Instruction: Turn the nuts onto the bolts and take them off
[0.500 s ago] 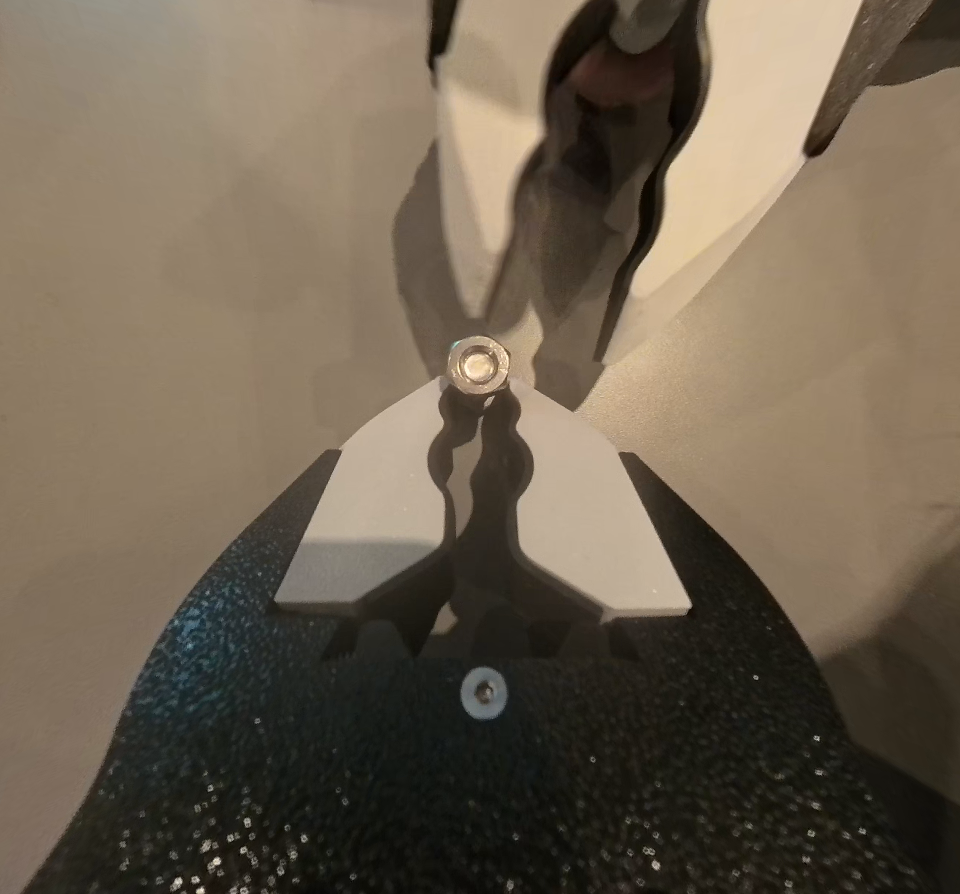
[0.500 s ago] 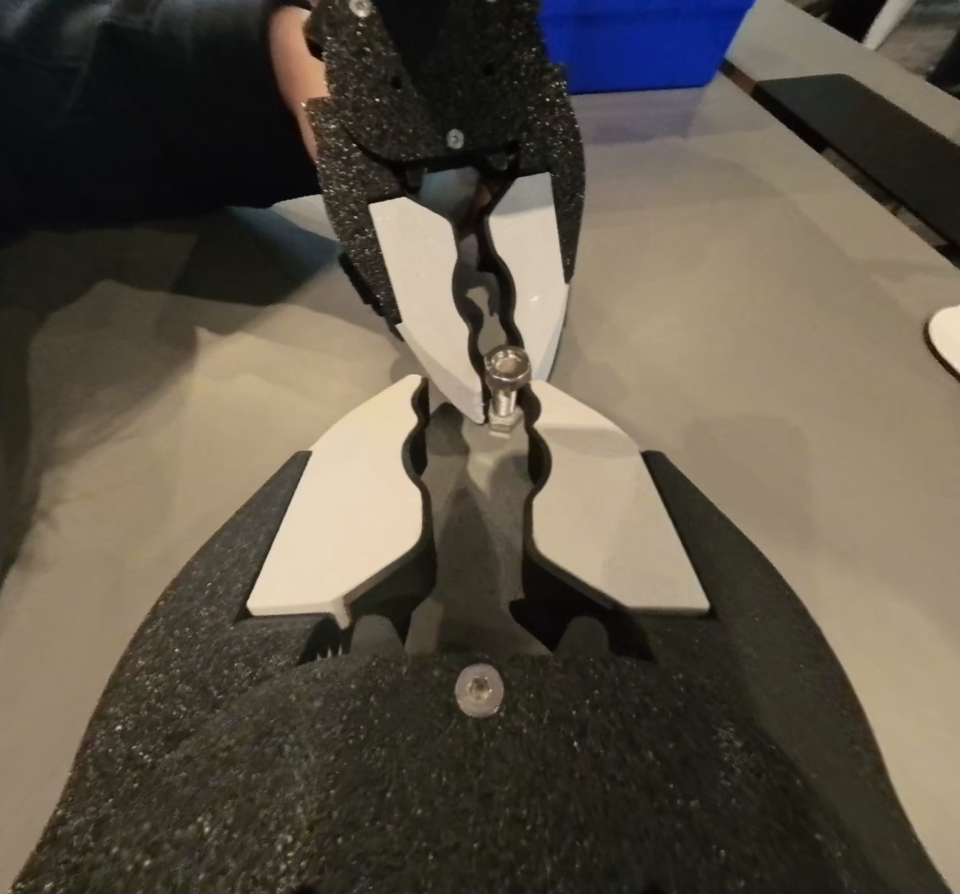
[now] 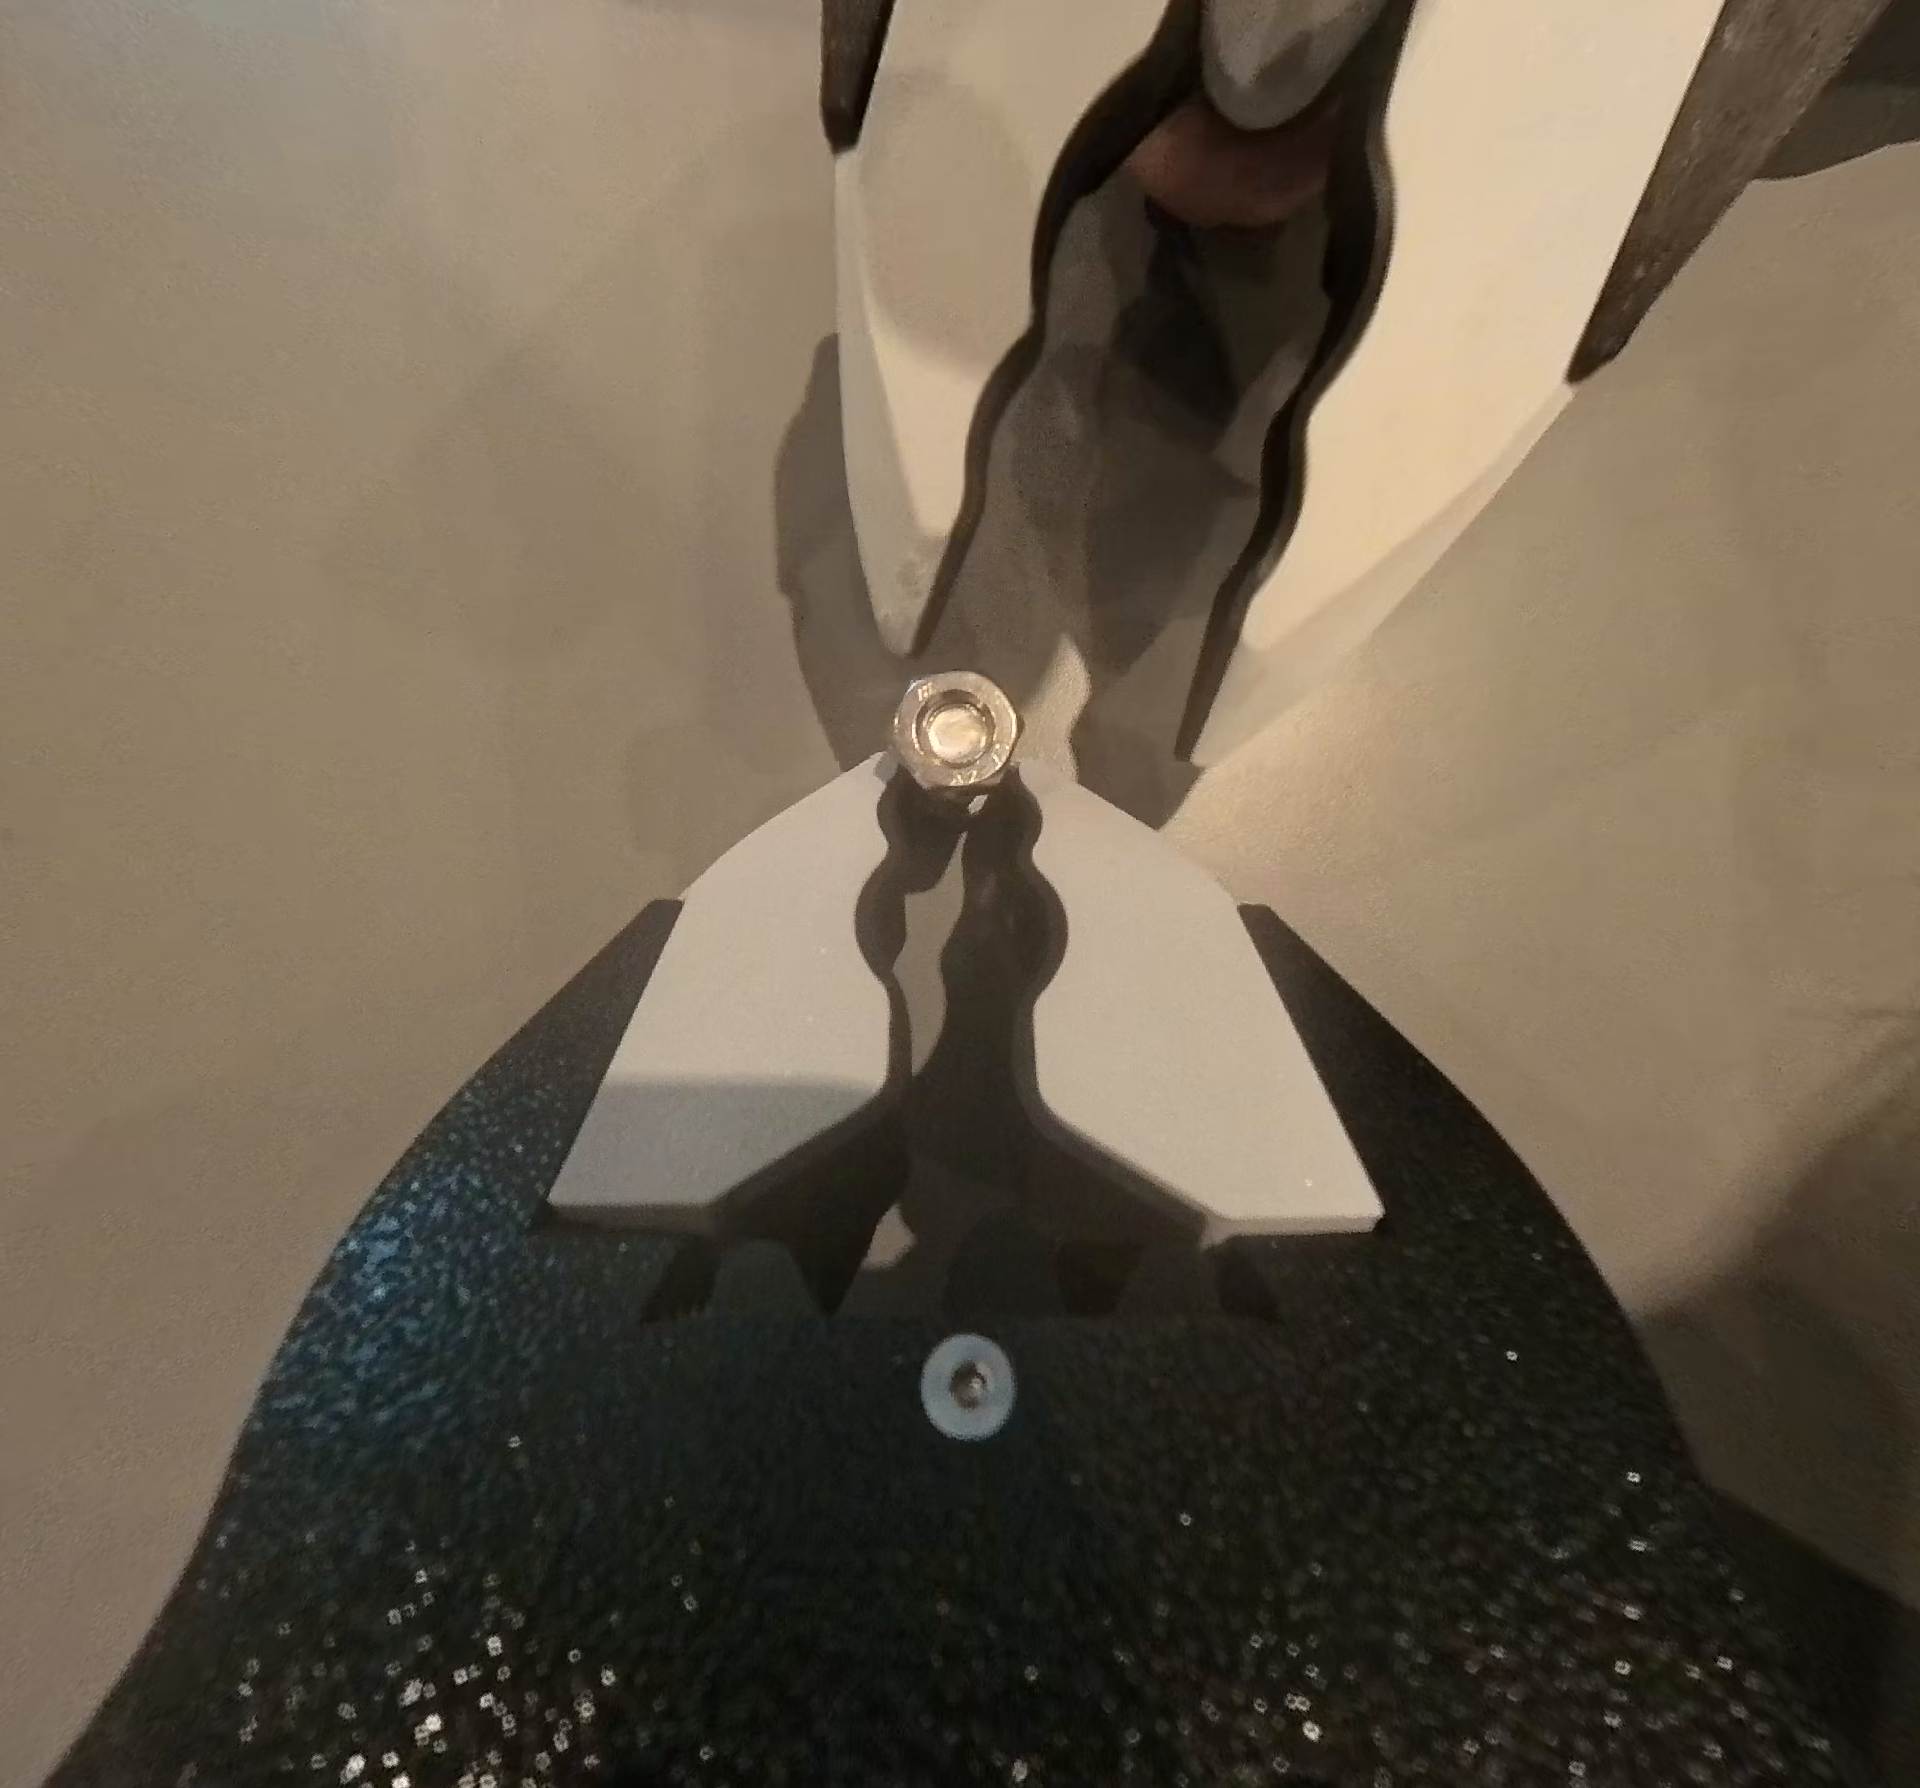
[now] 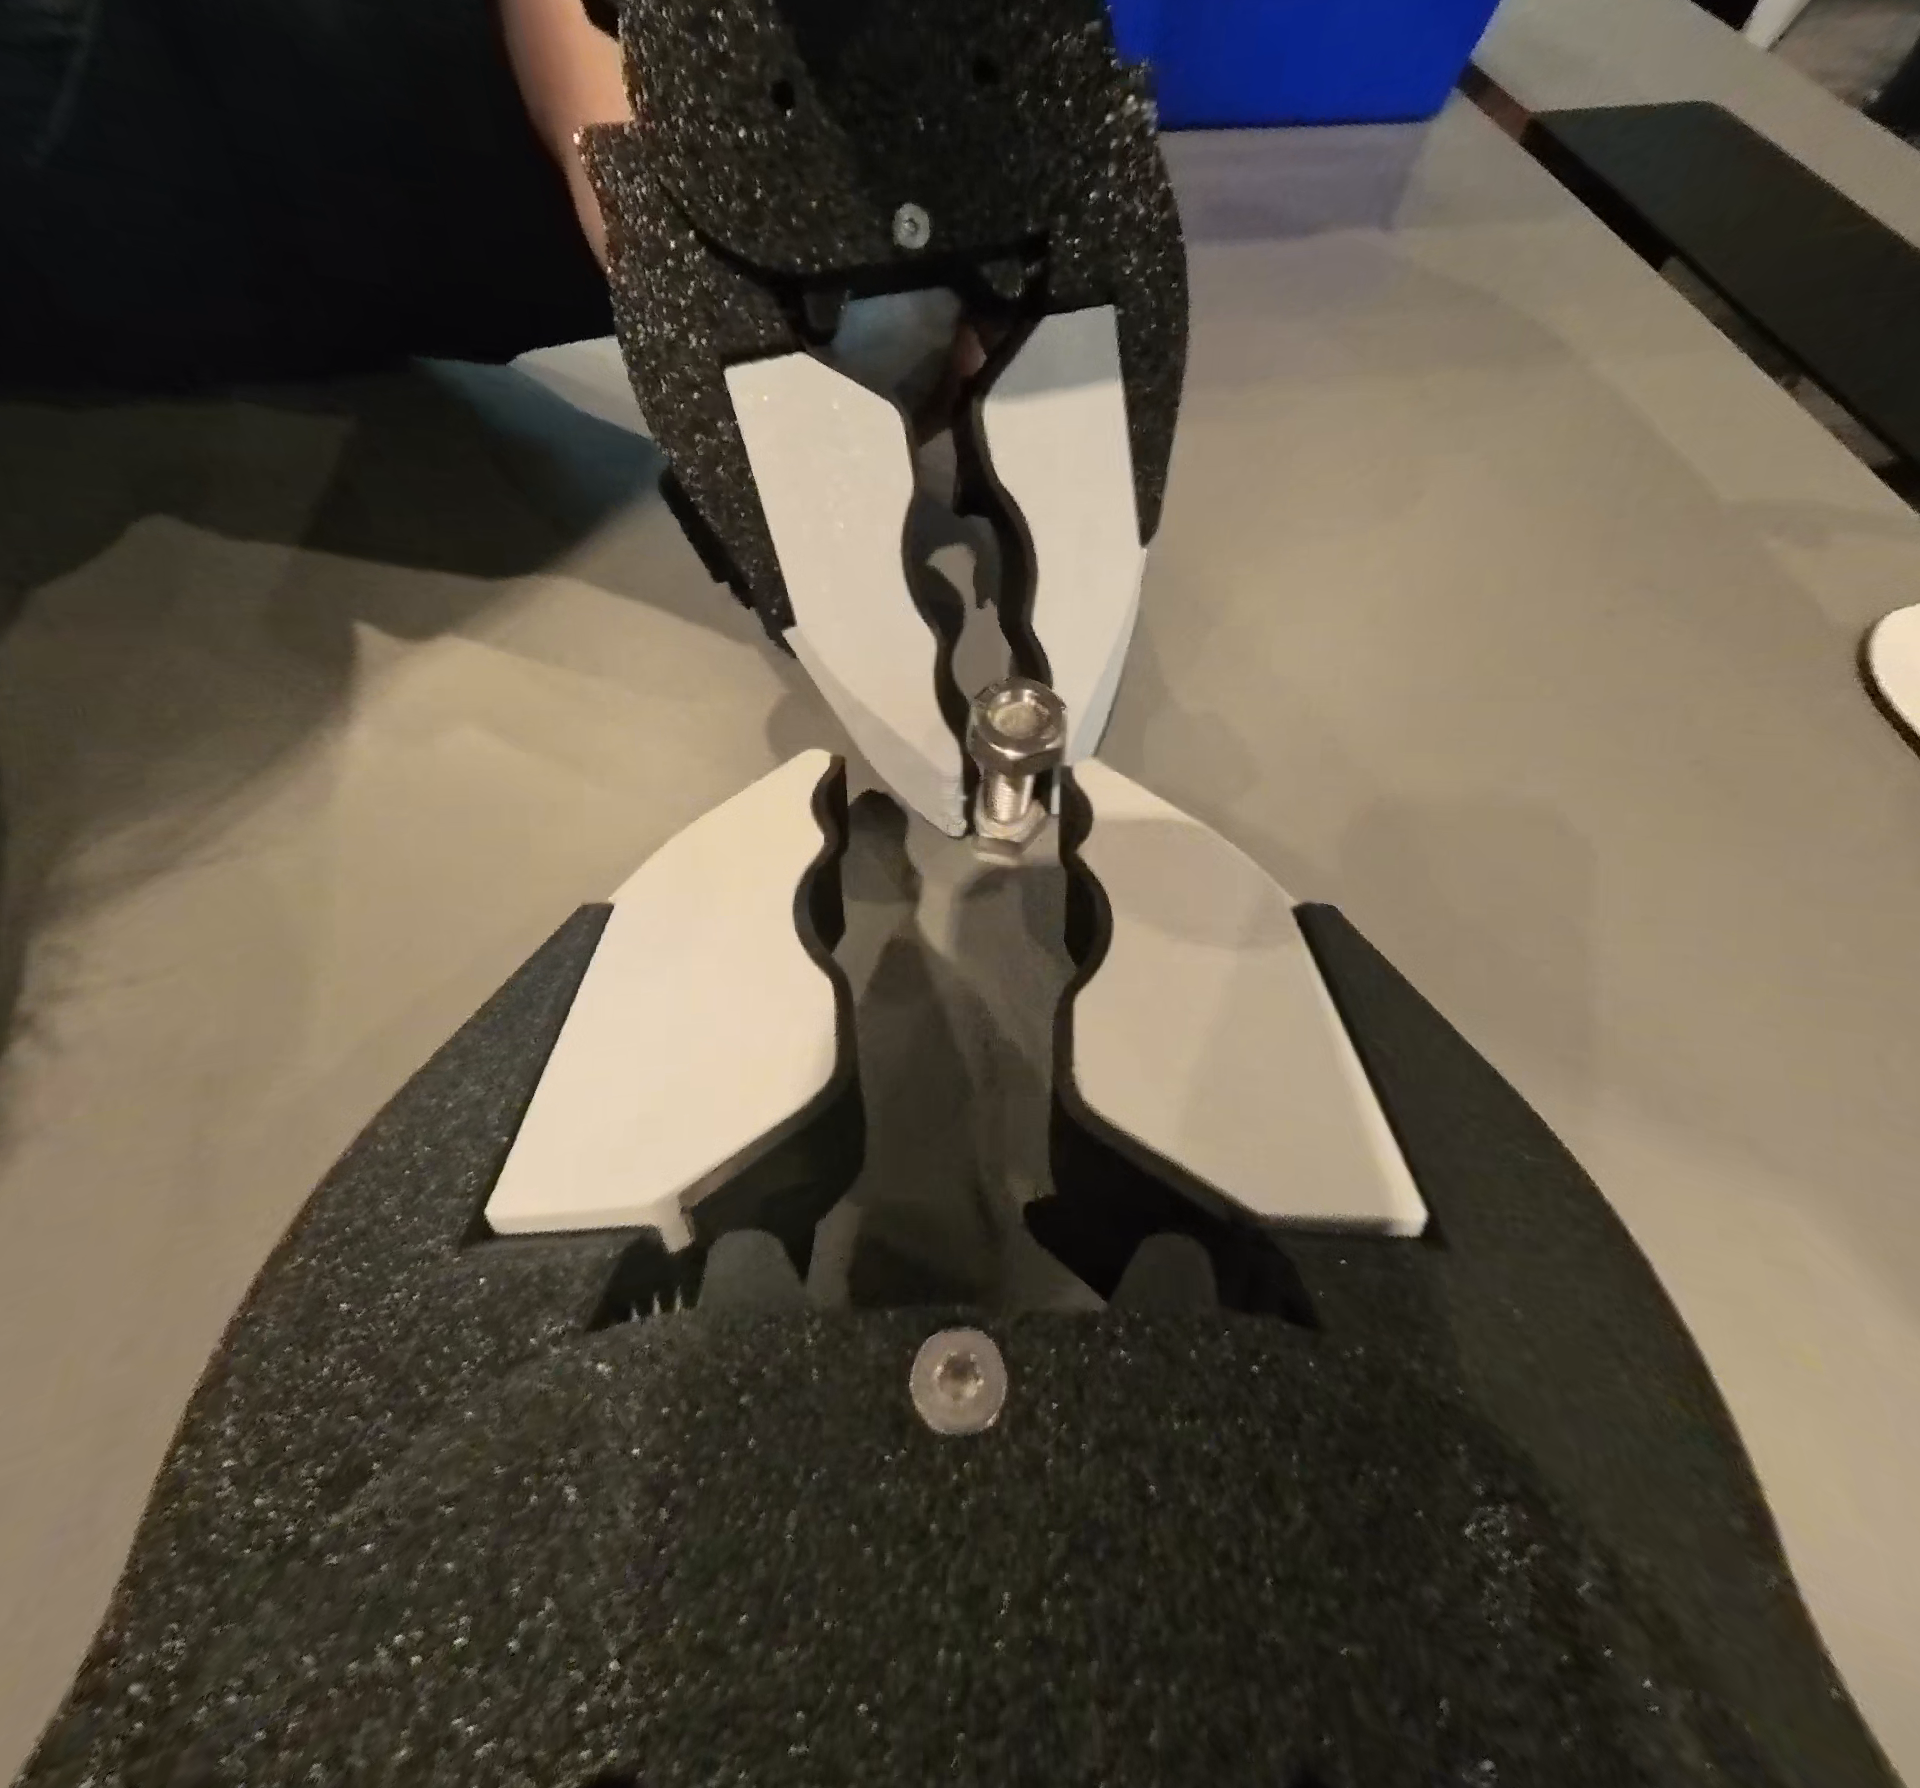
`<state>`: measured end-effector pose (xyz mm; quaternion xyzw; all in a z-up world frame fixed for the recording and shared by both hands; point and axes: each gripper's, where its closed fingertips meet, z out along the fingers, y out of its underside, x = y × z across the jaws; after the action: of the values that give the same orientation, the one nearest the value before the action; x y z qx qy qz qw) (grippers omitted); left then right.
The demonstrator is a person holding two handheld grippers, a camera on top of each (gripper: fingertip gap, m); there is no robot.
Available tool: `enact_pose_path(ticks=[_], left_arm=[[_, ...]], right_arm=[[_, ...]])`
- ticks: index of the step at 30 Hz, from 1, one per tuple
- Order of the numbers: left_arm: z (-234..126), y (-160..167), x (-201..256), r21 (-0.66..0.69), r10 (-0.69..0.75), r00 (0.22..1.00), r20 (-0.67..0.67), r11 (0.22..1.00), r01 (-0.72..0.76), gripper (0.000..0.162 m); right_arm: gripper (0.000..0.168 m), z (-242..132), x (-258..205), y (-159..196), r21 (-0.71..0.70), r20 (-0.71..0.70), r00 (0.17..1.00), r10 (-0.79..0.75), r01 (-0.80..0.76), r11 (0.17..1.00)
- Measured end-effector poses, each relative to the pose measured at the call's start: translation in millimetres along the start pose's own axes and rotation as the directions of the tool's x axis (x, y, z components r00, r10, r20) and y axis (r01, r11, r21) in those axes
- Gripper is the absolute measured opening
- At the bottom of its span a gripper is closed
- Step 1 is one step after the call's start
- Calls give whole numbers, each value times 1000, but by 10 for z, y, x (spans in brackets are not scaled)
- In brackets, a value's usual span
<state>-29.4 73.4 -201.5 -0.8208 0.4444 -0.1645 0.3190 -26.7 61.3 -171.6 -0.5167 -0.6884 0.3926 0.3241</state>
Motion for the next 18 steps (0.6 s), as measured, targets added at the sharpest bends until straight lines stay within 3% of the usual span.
enact_pose_path(ticks=[2, 4, 11, 14, 16, 18], left_arm=[[0, 0, 0, 0, 0, 1000, 0, 1000, 0, 16], [0, 1, 0, 1, -1, 1000, 1, 1000, 1, 16], [0, 0, -1, 0, 0, 1000, 0, 1000, 0, 16], [0, -1, 0, 2, -1, 1000, 0, 1000, 1, 16], [1, 0, -1, 2, -2, 1000, -1, 1000, 2, 16], [0, -1, -1, 2, -1, 1000, -1, 1000, 1, 16]], right_arm=[[36, 7, -46, 16, -12, 19, 999, -26, 26, 1000], [18, -28, -110, 12, 2, 56, 998, -38, 37, 999], [41, 3, 0, 2, -2, -15, 1000, -26, 26, 1000], [37, 15, -41, 23, -20, -9, 998, -63, 63, 998], [23, -22, -96, 18, -3, 11, 997, -78, 78, 997], [24, -40, -75, -2, 14, -9, 997, -75, 75, 997]])
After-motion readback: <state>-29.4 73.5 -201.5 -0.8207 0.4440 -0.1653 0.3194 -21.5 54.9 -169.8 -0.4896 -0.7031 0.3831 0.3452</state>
